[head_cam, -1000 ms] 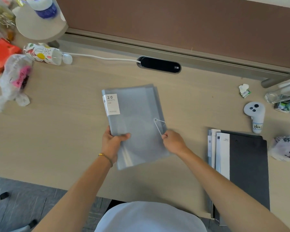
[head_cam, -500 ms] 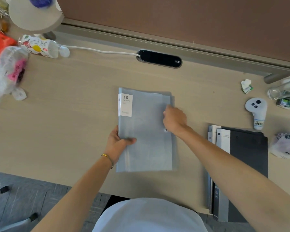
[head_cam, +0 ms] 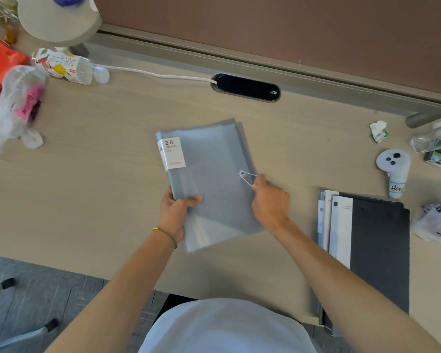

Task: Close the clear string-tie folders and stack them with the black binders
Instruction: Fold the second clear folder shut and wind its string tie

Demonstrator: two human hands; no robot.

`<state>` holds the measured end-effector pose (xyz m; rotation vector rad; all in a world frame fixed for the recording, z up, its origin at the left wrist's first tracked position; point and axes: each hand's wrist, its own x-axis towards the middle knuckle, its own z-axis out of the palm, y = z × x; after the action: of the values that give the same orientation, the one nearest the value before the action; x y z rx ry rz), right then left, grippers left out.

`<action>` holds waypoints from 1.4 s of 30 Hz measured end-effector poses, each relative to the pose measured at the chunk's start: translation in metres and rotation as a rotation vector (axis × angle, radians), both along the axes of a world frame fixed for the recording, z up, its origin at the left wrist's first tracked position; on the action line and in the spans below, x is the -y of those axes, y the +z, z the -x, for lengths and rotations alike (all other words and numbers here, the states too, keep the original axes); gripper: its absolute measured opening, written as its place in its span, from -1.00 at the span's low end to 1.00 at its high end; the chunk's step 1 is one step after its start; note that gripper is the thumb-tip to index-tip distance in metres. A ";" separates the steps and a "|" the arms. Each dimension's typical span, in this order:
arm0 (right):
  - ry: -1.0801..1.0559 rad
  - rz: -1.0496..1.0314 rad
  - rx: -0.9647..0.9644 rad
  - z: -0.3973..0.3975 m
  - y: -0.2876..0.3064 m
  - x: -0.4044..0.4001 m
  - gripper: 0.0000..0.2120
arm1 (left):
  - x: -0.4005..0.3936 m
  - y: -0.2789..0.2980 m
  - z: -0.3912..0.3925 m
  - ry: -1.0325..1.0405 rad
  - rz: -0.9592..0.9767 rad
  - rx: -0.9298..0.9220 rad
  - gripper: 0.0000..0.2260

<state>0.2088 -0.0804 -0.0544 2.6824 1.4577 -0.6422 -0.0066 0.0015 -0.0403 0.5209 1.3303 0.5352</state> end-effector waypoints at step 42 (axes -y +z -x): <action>-0.910 -0.479 -0.937 -0.064 0.034 0.032 -0.79 | 0.005 0.036 -0.038 -0.347 -0.153 0.056 -0.50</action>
<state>0.2730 -0.1126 -0.0204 3.5884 0.2257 -2.0086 0.0314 -0.0038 -0.0047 0.8383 1.1198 0.3617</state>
